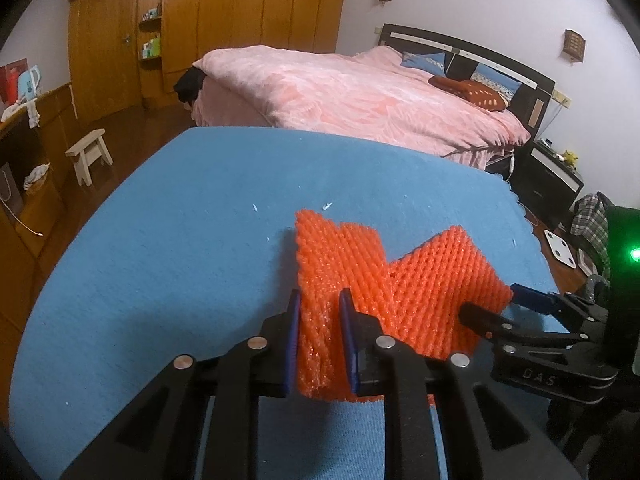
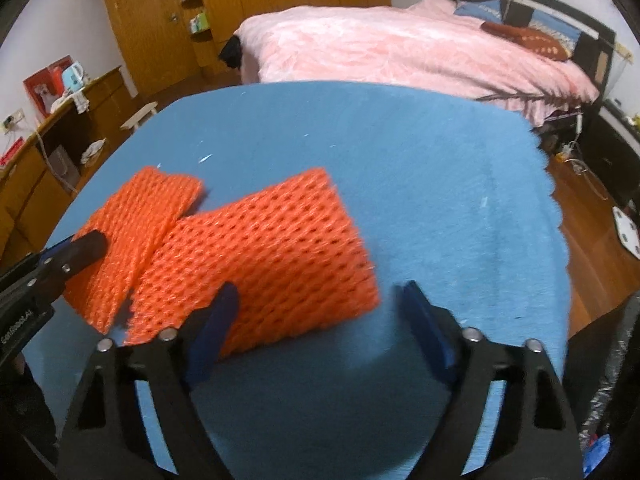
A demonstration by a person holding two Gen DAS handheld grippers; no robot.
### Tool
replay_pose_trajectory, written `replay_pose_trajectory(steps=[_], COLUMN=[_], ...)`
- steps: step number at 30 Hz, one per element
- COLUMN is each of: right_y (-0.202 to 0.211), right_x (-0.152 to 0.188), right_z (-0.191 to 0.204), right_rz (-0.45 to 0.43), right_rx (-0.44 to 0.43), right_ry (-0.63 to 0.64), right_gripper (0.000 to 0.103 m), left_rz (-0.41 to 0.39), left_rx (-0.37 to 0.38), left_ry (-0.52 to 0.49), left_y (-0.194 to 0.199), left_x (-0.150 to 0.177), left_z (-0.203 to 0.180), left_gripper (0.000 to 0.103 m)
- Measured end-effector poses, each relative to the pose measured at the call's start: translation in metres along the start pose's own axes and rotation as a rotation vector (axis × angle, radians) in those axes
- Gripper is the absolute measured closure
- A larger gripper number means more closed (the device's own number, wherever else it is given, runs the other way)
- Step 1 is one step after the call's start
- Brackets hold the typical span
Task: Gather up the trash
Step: 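Grasp one orange mesh net with the left tool, then grasp the other orange mesh net with the right tool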
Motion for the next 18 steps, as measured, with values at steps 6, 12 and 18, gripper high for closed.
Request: replay_pose_trajectory(steps=[6, 12, 18], right_y=[0.0, 0.004, 0.024], right_x=[-0.001, -0.003, -0.009], right_z=[0.008, 0.014, 0.017], right_rz=[0.005, 0.022, -0.008], right_rx=[-0.036, -0.114, -0.148], right_ry=[0.015, 0.014, 0.012], right_gripper=[0.044, 0.074, 0.079], left_rz=[0.003, -0.009, -0.028], left_rx=[0.002, 0.002, 0.003], left_ry=[0.005, 0.001, -0.003], left_y=[-0.001, 0.003, 0.012], left_x=[0.001, -0.002, -0.008], left_z=[0.002, -0.003, -0.009], left_gripper=[0.084, 0.084, 0.084])
Point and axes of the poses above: each gripper's, at about its wrist camera, not at the fingertips, and y roughly against the way its jaws point, z to its left, x to its underside, the point moved 5 cm from there along -y, roughly the way its jaws point, and after that the axes turned 8 degrees about -y, right-handed, at the moved point
